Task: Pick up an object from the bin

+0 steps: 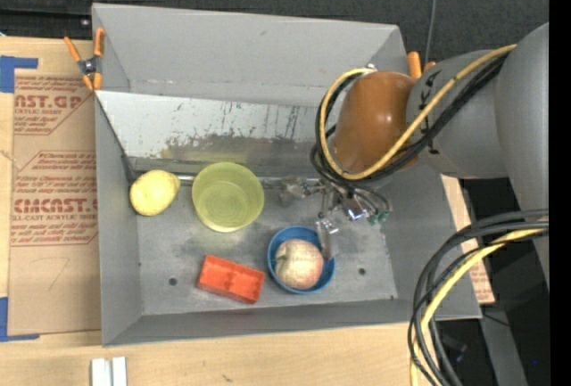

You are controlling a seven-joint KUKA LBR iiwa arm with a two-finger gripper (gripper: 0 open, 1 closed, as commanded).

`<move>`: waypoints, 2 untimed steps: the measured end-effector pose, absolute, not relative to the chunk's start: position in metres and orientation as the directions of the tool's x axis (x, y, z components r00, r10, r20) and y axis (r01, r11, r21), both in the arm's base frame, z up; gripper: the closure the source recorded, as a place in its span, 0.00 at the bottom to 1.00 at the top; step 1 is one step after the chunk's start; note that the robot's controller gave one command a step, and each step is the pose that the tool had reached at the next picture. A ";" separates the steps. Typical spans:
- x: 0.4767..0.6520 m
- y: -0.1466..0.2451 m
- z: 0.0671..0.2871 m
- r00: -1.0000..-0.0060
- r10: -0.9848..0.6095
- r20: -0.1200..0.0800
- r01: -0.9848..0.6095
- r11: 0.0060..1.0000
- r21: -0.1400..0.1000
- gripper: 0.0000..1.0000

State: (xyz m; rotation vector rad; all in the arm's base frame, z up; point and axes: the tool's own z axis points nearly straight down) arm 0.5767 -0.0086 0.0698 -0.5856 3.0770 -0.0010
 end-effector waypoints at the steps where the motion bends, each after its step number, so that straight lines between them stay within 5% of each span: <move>1: 0.589 -0.022 0.071 -0.681 -0.732 -0.005 -0.732 0.681 0.003 1.00; 2: 0.589 -0.022 0.071 -0.682 -0.731 -0.005 -0.731 0.682 0.003 1.00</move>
Offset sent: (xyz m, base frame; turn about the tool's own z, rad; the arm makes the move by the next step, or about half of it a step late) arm 0.0000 0.0000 0.0000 0.0000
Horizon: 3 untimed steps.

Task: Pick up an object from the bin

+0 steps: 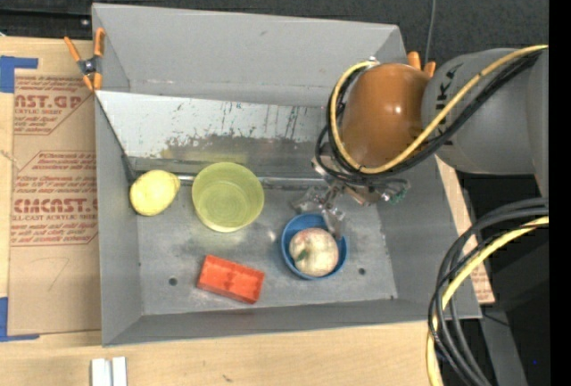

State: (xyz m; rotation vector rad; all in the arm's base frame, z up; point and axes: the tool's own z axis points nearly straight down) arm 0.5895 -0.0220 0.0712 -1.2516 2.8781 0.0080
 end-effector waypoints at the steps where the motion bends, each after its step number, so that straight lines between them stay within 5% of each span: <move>1: 0.589 -0.022 0.073 -0.682 -0.731 -0.004 -0.731 0.682 0.005 1.00; 3: 0.590 -0.021 0.098 -0.682 -0.732 -0.006 -0.732 0.682 0.002 1.00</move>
Offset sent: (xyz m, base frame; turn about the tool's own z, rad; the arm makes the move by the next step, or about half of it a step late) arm -0.0001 0.0000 0.0217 0.0000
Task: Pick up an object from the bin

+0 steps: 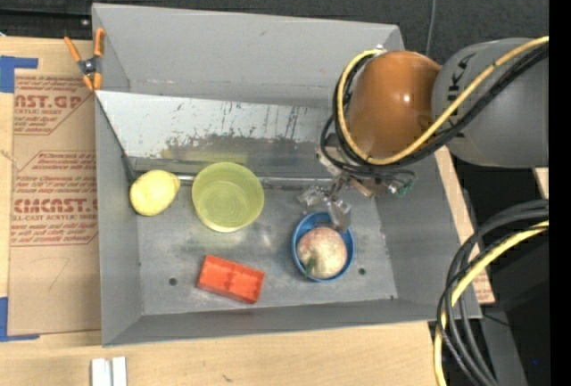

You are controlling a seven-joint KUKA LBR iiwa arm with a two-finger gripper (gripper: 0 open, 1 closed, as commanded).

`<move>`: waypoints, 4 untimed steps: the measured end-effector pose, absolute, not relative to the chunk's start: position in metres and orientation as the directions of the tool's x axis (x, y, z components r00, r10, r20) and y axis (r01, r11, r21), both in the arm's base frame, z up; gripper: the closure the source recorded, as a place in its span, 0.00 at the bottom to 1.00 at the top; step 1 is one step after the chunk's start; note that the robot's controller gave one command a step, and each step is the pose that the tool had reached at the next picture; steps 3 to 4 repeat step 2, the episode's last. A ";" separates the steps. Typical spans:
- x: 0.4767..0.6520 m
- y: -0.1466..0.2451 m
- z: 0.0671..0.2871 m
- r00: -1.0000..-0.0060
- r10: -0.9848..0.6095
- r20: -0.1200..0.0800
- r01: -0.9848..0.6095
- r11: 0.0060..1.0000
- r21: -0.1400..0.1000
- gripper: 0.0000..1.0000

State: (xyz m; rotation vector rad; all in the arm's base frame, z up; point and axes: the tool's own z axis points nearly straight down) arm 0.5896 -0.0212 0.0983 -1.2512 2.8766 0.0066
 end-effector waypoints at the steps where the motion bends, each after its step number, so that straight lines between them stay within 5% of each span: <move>1: 0.589 -0.021 0.103 -0.682 -0.731 -0.004 -0.731 0.682 0.005 1.00; 2: 0.587 -0.020 0.120 -0.682 -0.731 0.001 -0.731 0.682 0.012 1.00; 4: 0.587 -0.020 0.120 -0.682 -0.731 0.001 -0.731 0.682 0.012 1.00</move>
Offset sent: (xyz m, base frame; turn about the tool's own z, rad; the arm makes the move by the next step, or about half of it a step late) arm -0.0002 -0.0001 0.0951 0.0000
